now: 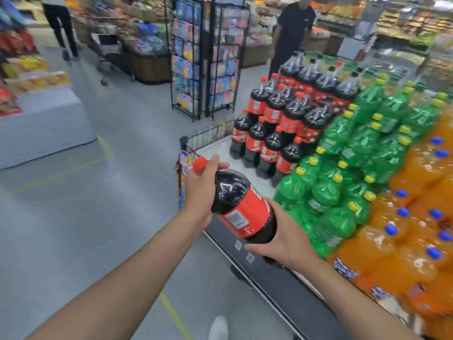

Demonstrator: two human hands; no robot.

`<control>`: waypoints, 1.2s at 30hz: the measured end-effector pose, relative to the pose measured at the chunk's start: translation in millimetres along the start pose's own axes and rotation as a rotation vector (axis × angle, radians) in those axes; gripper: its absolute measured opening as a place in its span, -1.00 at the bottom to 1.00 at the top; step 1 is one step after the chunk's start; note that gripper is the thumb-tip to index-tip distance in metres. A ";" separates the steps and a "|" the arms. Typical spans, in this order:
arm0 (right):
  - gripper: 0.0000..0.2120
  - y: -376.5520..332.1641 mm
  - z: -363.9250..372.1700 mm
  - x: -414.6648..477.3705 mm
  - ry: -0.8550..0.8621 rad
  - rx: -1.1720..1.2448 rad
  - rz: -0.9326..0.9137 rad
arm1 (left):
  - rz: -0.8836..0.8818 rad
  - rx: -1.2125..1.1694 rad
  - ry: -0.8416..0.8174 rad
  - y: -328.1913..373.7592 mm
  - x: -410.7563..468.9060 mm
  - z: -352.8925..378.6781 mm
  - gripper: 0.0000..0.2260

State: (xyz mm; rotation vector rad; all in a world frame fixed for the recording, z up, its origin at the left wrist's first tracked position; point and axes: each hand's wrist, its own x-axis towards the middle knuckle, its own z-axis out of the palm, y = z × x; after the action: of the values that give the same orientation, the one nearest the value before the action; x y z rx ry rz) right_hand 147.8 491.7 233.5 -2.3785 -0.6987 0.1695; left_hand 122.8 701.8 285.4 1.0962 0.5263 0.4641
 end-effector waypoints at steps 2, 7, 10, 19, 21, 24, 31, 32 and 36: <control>0.04 -4.7 6.7 35.6 -0.017 0.015 -0.035 | 0.020 0.015 0.034 8.9 26.9 -5.7 -0.74; -0.04 -17.4 19.4 124.6 -0.061 0.068 -0.126 | 0.076 0.042 0.152 31.4 96.6 -15.0 -0.72; -0.09 -26.5 30.6 176.6 -0.085 0.095 -0.180 | 0.119 0.040 0.218 45.1 134.1 -22.4 -0.69; 0.10 -61.5 92.2 313.7 -0.225 0.125 -0.237 | 0.127 0.010 0.376 70.0 255.1 -72.3 -0.72; 0.11 -69.8 105.6 344.9 -0.232 0.124 -0.229 | 0.122 0.017 0.370 75.2 287.5 -84.0 -0.72; 0.08 -81.9 123.6 386.5 -0.212 0.147 -0.199 | 0.123 0.027 0.341 84.7 339.7 -98.0 -0.73; -0.03 -93.7 141.7 457.6 -0.109 0.185 -0.083 | 0.042 0.076 0.192 100.1 443.9 -92.8 -0.73; -0.04 -90.9 141.3 465.1 -0.089 0.190 -0.061 | 0.031 0.084 0.167 99.2 457.3 -87.7 -0.73; -0.01 -71.3 136.3 501.1 -0.041 0.182 0.024 | -0.015 0.090 0.076 90.5 509.5 -57.1 -0.75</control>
State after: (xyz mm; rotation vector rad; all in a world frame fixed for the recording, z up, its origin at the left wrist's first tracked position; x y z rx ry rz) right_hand 503.0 875.6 198.3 -2.2151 -0.6459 0.2810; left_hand 480.2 1079.6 261.7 1.1633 0.6273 0.4738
